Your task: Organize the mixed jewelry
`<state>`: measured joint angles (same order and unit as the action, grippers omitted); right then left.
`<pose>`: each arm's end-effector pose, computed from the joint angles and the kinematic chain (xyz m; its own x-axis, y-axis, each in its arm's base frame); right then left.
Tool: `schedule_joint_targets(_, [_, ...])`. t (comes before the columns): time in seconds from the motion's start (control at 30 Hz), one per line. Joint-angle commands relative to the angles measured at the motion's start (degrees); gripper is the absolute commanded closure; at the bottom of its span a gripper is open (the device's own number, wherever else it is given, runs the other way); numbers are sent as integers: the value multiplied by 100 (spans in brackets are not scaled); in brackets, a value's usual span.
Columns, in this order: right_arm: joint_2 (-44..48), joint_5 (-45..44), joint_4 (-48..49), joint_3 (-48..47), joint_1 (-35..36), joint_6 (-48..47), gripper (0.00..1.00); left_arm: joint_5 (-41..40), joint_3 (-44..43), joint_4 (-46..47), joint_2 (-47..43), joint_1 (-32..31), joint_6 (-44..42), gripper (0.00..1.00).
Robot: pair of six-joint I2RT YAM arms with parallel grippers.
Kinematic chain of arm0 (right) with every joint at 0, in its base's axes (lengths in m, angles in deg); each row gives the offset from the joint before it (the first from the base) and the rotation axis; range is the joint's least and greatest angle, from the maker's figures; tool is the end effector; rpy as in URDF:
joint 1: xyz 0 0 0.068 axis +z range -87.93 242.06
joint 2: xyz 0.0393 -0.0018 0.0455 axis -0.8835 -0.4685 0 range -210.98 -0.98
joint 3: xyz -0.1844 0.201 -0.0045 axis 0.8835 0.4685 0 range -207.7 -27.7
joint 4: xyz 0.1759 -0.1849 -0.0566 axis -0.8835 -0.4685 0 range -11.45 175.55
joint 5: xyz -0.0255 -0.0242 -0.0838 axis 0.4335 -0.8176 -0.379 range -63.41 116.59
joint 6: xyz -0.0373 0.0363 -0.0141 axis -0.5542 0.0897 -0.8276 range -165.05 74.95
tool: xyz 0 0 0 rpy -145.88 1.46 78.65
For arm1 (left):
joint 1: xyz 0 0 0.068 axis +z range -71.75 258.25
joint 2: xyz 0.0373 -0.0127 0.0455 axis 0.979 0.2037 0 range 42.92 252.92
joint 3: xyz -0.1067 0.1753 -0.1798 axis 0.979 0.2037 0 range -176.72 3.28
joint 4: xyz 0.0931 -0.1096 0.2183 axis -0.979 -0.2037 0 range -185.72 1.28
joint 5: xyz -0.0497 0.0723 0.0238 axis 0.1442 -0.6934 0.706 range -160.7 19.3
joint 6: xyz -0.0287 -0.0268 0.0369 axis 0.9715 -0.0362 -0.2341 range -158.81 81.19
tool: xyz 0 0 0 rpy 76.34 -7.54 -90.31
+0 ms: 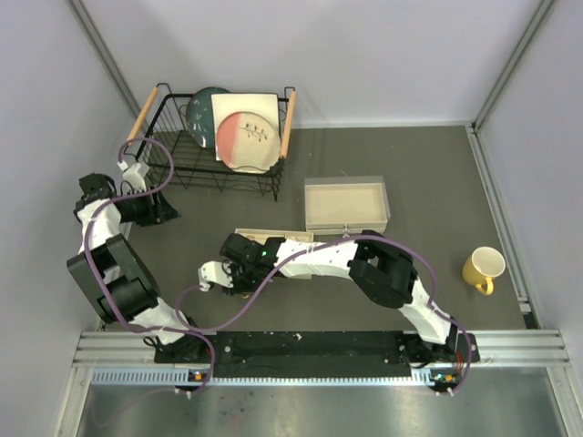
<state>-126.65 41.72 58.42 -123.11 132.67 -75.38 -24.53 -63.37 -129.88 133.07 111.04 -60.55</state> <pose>0.1486 0.4503 0.1650 0.2418 -0.7807 -0.5762 -0.9675 -0.2390 -0.0822 0.2757 0.1472 0.2457 -0.7486 -0.1772 -0.6389 0.1740 0.8774 -0.4472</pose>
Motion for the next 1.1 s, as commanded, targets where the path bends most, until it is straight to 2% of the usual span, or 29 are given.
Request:
schedule_joint_targets(0.0, [-54, 112, 112, -232, 58, -114, 79, 199, -181, 12, 73, 60, -24, 44])
schedule_joint_targets(0.2, [-90, 77, 138, -249, 58, -123, 80, 190, -181, -23, 90, 60, -50, 44])
schedule_joint_targets(0.4, [-195, -2, 138, -320, 76, -140, 87, 164, -146, -58, 38, 60, -111, 44])
schedule_joint_targets(0.6, [-213, -72, 147, -302, 85, -96, 100, 164, -120, -76, 3, 60, -147, 44])
schedule_joint_targets(0.87, [191, -625, 147, -100, 93, 219, 100, 418, -339, -199, 20, 139, -112, 44])
schedule_joint_targets(1.07, [841, -968, 130, 225, -38, 764, 100, 1147, -647, -269, 73, 227, 177, 44])
